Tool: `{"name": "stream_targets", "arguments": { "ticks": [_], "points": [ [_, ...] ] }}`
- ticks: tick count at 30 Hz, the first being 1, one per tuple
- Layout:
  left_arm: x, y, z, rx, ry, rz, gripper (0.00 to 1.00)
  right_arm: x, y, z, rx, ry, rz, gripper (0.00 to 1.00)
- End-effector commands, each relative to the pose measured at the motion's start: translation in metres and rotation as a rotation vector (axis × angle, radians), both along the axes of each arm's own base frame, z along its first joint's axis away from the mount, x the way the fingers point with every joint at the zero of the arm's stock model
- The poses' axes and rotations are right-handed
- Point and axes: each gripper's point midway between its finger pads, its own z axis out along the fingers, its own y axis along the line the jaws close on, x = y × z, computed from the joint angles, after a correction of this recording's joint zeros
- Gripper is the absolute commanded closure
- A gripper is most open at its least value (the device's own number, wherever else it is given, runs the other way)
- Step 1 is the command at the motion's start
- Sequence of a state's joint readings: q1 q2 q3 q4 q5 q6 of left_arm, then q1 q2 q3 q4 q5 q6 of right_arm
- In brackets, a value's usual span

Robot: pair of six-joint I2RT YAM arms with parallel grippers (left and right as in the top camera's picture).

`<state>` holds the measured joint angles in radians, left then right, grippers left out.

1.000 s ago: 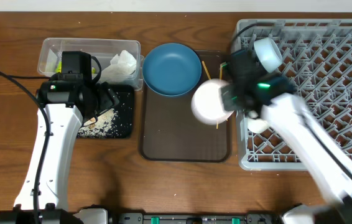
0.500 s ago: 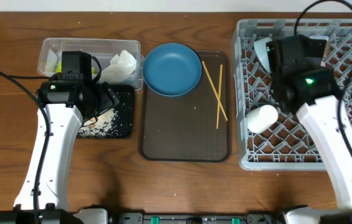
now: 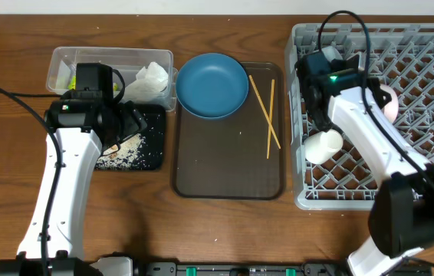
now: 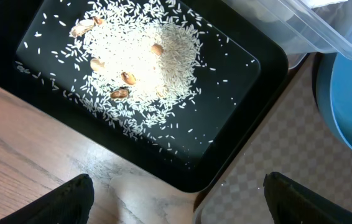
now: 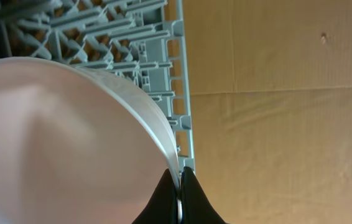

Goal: Sort waste into correct bins and load items into the dishwasher rack
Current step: 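Move the right gripper to the edge of the blue plate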

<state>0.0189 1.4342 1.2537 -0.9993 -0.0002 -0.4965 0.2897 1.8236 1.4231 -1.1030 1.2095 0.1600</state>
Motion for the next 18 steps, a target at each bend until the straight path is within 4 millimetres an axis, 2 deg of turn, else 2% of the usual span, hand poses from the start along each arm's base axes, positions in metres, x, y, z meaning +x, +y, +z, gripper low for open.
{"name": "stream_targets", "arguments": {
  "ticks": [1,5,13,18],
  "points": [
    [0.002,0.003,0.009,0.014,-0.023,0.002,0.1,0.004,0.011,-0.007,-0.045,0.04,0.036,0.99],
    [0.002,0.003,0.009,0.014,-0.023,0.002,0.1,0.006,0.028,-0.023,0.015,0.062,0.07,0.99],
    [0.002,0.003,0.009,0.014,-0.023,0.002,0.1,0.009,0.051,-0.04,0.133,0.067,0.111,0.99],
    [0.002,0.003,0.009,0.014,-0.023,0.002,0.1,0.01,0.054,-0.043,0.158,0.065,0.116,0.99]
  ]
}}
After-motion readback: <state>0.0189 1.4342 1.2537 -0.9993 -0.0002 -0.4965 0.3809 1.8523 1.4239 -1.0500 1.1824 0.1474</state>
